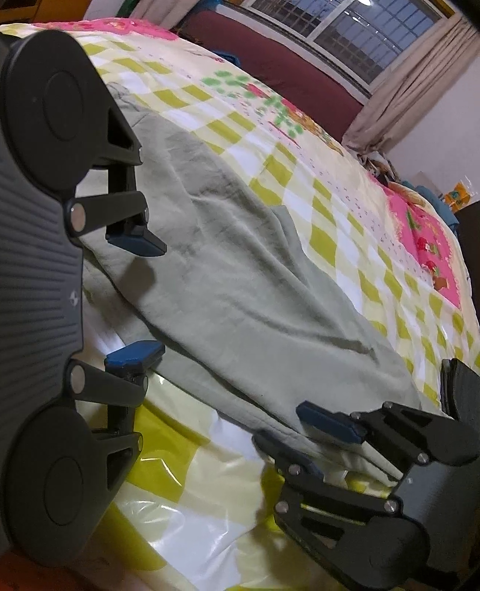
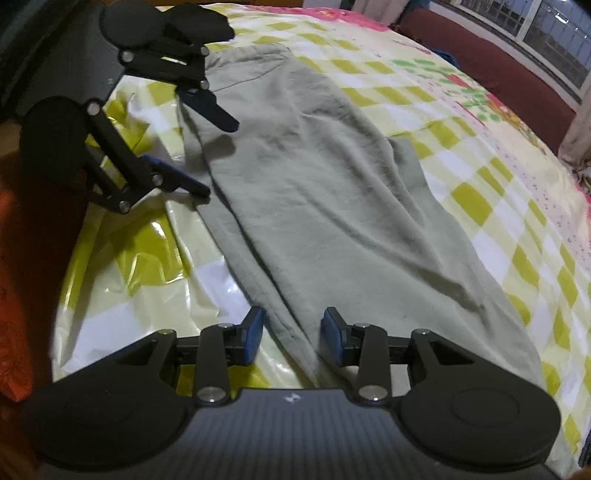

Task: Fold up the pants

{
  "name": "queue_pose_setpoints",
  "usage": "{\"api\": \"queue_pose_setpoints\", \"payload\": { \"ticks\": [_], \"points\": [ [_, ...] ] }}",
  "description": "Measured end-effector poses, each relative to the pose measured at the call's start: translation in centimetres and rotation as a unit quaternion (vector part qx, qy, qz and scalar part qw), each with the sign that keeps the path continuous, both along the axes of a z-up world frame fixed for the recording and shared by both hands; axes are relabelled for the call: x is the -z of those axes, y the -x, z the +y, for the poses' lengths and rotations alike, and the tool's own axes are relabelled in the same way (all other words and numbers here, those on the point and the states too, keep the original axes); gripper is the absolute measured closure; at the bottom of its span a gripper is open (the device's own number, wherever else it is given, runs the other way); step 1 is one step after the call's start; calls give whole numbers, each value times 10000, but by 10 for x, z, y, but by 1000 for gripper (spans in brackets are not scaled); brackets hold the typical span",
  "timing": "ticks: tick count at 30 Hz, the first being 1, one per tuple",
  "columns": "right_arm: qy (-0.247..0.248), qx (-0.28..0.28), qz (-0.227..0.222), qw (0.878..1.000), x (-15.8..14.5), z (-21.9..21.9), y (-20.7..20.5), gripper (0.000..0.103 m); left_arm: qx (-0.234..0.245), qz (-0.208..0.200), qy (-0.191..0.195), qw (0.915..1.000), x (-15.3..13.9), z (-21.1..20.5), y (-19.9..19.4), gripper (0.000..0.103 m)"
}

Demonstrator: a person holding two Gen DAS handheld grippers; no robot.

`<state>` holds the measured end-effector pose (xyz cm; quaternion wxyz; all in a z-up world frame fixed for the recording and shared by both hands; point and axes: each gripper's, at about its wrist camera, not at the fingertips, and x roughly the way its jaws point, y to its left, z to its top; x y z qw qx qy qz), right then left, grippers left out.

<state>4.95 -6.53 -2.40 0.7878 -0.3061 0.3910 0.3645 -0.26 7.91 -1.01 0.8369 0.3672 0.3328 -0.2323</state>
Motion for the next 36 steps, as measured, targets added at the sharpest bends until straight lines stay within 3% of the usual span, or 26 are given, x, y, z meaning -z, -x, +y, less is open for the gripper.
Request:
{"api": "queue_pose_setpoints", "payload": {
  "ticks": [6, 9, 14, 18, 20, 21, 22, 24, 31, 34, 36],
  "points": [
    [-658, 178, 311, 9972, -27, -8, -4, 64, -64, 91, 199, 9997, -6, 4, -4, 38],
    [-951, 409, 460, 9936, -27, -7, -12, 63, -127, 149, 274, 9994, -4, 5, -6, 38],
    [-513, 344, 305, 9976, 2, 11, -12, 63, -238, 74, 363, 9990, 1, -1, -15, 38],
    [-167, 190, -339, 9991, 4, 17, -7, 68, -75, -64, 203, 9997, 4, -6, -14, 38],
    [-171, 318, -274, 9990, 7, 16, -15, 90, -169, -183, 156, 9996, 6, -7, -17, 38],
    [-263, 458, -134, 9985, 7, 15, -20, 96, -283, -193, 150, 9993, 6, -8, -21, 39],
    [-339, 529, -58, 9980, 5, 14, -22, 96, -352, -155, 191, 9991, 6, -7, -23, 42],
    [-448, 503, -25, 9977, -2, 12, -20, 98, -409, 60, 351, 9985, 3, -4, -26, 70],
    [-867, 358, 324, 9951, -24, 1, 2, 99, -302, 286, 437, 9982, -8, 5, 0, 76],
    [-557, 467, 528, 9960, 2, 8, -7, 85, -400, 252, 329, 9983, 3, 4, -1, 73],
    [-636, 571, 645, 9943, 1, 5, -12, 83, -499, 319, 345, 9976, 3, 5, -4, 69]
  ]
}}
